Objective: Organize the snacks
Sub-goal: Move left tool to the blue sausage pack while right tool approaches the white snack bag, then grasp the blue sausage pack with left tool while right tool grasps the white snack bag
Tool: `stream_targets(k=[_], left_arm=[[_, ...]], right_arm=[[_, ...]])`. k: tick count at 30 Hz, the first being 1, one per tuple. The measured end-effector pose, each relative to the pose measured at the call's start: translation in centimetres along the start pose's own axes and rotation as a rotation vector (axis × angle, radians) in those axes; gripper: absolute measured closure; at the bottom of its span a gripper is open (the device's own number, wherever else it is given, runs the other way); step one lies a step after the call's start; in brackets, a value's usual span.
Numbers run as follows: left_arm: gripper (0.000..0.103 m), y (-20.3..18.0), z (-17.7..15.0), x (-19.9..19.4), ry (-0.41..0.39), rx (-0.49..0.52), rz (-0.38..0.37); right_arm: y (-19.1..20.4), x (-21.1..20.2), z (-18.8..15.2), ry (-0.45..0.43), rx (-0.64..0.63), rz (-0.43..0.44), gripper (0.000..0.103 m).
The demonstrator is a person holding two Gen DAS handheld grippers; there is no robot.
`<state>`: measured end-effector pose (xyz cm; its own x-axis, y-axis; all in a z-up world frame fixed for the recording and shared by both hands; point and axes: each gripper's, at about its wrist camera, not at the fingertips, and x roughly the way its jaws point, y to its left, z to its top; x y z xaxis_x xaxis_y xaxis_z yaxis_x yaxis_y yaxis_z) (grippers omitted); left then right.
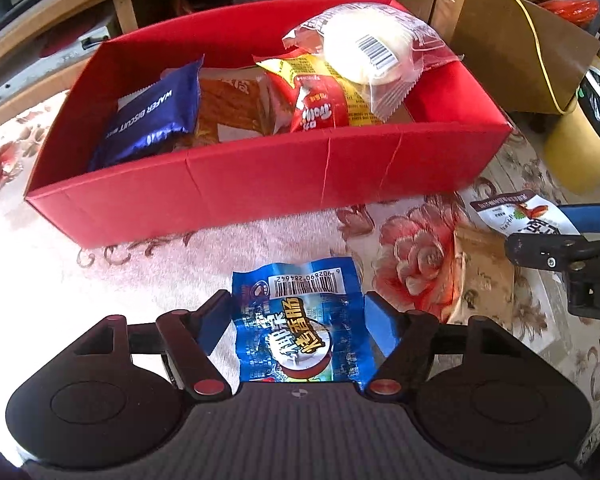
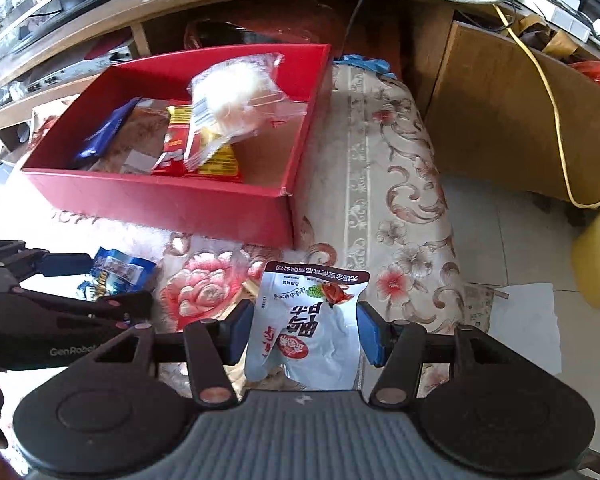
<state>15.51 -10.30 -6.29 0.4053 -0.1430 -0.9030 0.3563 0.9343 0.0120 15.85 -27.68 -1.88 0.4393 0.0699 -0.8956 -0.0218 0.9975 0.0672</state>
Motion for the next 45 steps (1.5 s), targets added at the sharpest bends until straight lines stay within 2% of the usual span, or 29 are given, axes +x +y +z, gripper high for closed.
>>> stream_targets(k=[9, 17, 24, 45], left_arm=[[0.027, -0.3, -1.4, -1.4, -0.01, 0.006, 0.001], [0.027, 1.0, -1.6, -3.6, -0.067, -0.034, -0.007], [0.027, 1.9, -1.2, -5.1, -0.118, -0.044, 0.004], [0.027, 3.6, 0.3, -8.0, -0.205, -0.099, -0.011]], right_arm=[[1.5, -0.9, -0.6, -0.021, -0.042, 0.036, 0.05], [2.6, -1.8, -0.3, -0.06, -0.076, 0.053, 0.05], [3.9, -2.8, 0.0, -0.101, -0.107, 0.051, 0.05], [5.6, -4.5, 2.0, -0.192, -0.133, 0.061, 0.05]])
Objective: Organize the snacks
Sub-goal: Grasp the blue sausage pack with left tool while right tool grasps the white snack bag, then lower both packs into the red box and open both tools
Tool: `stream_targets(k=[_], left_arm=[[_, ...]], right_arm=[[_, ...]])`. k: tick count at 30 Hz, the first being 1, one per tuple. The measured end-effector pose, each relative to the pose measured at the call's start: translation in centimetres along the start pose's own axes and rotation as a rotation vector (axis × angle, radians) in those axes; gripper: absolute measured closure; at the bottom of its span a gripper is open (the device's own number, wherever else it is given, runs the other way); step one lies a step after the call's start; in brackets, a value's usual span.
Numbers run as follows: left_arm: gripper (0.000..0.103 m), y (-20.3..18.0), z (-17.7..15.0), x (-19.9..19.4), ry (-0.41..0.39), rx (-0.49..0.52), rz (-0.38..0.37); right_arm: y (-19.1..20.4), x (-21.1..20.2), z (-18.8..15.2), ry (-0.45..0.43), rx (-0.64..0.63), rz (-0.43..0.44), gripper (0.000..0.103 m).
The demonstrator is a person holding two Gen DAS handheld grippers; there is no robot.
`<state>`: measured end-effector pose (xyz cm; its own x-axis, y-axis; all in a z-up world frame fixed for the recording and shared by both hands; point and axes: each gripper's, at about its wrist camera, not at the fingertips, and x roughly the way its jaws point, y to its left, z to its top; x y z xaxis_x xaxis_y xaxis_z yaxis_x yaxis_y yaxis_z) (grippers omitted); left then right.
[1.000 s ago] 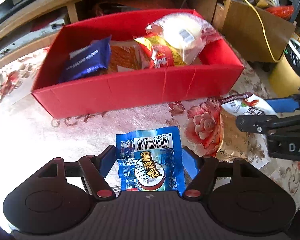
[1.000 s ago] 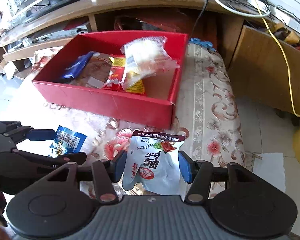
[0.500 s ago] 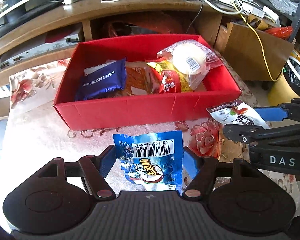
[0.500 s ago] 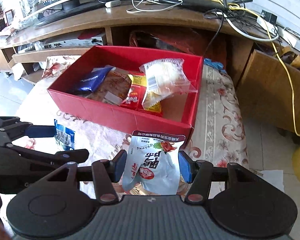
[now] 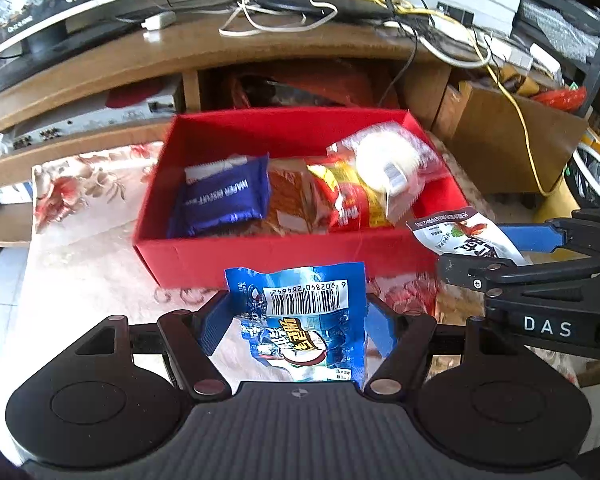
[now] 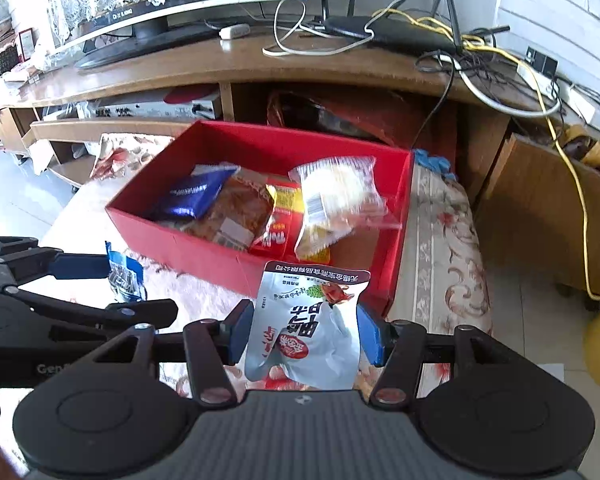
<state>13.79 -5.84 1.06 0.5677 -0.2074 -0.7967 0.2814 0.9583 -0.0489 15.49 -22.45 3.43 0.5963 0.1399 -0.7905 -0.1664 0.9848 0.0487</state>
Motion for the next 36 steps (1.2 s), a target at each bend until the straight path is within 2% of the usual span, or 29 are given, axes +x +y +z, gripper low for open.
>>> stream_targets(k=[7, 16, 28, 36], left_arm=[[0.027, 0.8, 2.5, -0.9, -0.05, -0.015, 0.003], [0.027, 2.0, 6.1, 0.5, -0.075, -0.024, 0.035], [0.027, 2.9, 8.4, 4.7, -0.025, -0.038, 0.057], [0.027, 3.7, 8.9, 7.2, 0.002, -0.059, 0.079]], right_arm=[[0.1, -0.2, 2.1, -0.047, 0.013, 0.004, 0.05], [-0.2, 1.5, 5.9, -0.078, 0.033, -0.002, 0.05], [-1.4, 6.3, 8.4, -0.032, 0.057, -0.015, 0.05], [-1.6, 8.9, 9.2, -0.01, 0.05, -0.019, 0.05]])
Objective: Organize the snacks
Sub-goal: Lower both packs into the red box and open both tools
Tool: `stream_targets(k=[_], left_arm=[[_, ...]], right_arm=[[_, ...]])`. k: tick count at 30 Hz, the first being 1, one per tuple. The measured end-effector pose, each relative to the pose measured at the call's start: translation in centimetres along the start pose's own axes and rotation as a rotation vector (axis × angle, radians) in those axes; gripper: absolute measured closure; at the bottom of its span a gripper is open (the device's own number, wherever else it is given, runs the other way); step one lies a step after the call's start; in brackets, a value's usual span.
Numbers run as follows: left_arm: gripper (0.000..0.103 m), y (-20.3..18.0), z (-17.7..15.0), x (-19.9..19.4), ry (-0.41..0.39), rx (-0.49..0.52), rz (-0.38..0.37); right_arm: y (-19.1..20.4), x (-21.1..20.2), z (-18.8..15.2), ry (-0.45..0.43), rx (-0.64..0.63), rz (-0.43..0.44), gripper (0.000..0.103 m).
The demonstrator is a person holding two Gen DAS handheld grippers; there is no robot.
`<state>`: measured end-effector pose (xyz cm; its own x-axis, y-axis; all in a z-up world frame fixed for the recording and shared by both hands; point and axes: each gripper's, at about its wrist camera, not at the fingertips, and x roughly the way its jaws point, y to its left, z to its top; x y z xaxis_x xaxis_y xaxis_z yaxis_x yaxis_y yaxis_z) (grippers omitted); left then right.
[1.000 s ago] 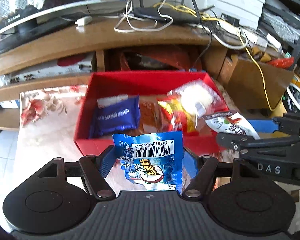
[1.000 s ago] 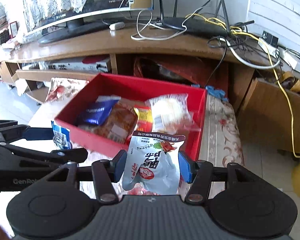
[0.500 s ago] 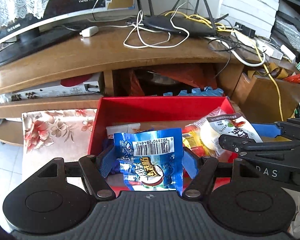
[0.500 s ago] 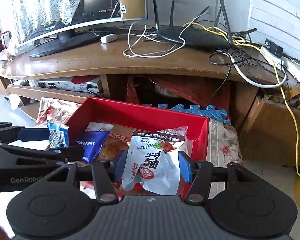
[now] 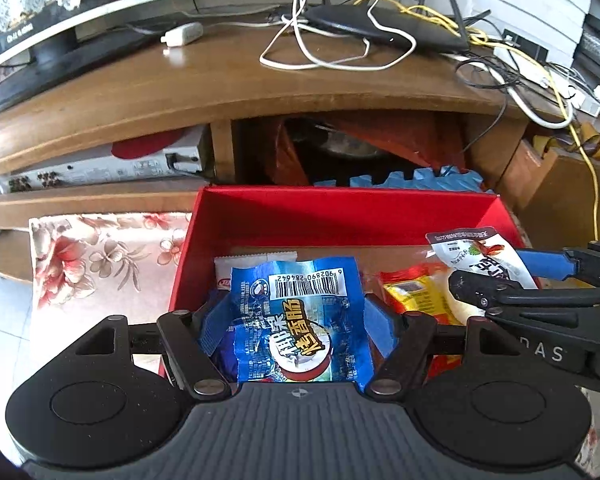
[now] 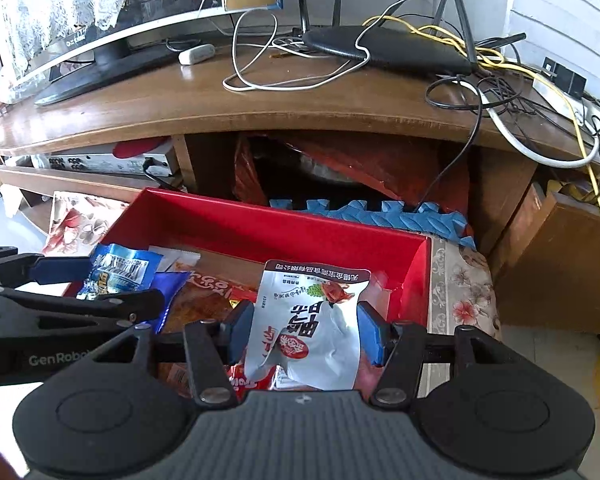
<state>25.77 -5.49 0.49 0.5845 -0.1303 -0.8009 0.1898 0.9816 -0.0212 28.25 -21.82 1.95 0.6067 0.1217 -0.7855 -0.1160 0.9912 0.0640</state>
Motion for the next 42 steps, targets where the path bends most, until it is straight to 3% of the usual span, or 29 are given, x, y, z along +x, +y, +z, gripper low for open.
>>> stream_targets(k=[13, 21, 42], left_arm=[[0.026, 0.2, -0.1, 0.3, 0.014, -0.035, 0.007], [0.02, 0.3, 0.3, -1.1, -0.02, -0.058, -0.026], [0.022, -1.2, -2.7, -4.4, -0.035, -0.017, -0.026]], right_arm=[[1.3, 0.2, -0.1, -0.003, -0.078, -0.03, 0.048], [0.4, -1.6, 0.2, -0.038, -0.038, -0.019, 0.043], [0.5, -5.5, -2.8, -0.035, -0.025, -0.024, 0.043]])
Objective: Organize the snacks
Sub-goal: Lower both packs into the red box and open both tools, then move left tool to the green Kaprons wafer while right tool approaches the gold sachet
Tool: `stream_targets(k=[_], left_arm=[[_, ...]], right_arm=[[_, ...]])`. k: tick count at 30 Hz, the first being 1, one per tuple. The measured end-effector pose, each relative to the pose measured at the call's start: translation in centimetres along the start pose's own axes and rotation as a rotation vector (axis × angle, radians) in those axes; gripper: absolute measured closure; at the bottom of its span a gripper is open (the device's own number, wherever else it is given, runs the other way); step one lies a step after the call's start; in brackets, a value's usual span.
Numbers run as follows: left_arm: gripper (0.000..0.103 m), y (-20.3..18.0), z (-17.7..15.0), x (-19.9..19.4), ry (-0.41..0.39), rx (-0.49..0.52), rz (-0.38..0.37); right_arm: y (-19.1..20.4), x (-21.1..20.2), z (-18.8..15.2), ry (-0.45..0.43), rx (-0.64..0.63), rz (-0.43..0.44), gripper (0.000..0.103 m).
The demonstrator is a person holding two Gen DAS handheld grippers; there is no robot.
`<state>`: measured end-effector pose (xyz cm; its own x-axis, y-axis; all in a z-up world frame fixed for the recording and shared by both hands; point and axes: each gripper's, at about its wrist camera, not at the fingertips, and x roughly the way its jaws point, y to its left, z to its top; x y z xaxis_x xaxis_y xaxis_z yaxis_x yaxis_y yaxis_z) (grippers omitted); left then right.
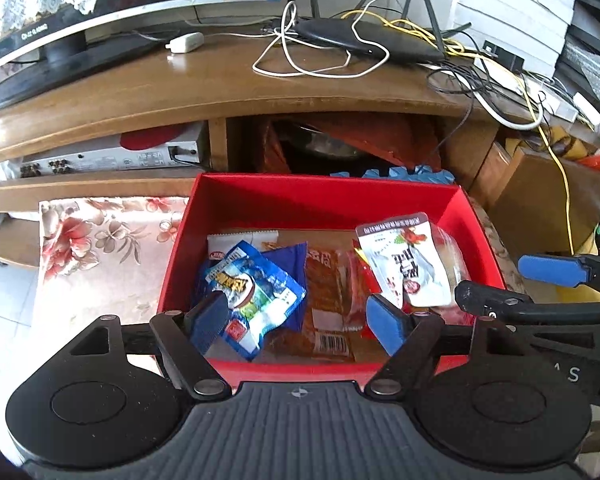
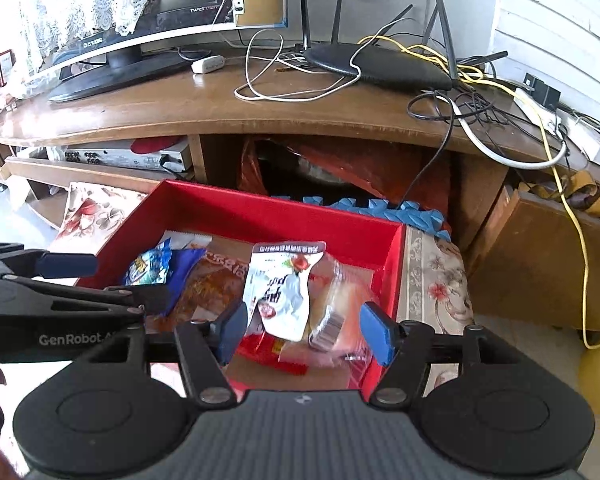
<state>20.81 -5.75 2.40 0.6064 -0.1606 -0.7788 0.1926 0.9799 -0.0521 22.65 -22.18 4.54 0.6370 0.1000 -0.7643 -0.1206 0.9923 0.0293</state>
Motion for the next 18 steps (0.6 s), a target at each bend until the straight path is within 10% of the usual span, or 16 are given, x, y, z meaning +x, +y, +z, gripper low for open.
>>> stream_targets(k=[18], left_arm=[[0.023, -2.1, -4.6, -1.1, 0.056, 0.06, -0.003]], right_arm=[[-0.2, -1.9, -5.2, 0.077, 0.007, -0.002, 0.043]])
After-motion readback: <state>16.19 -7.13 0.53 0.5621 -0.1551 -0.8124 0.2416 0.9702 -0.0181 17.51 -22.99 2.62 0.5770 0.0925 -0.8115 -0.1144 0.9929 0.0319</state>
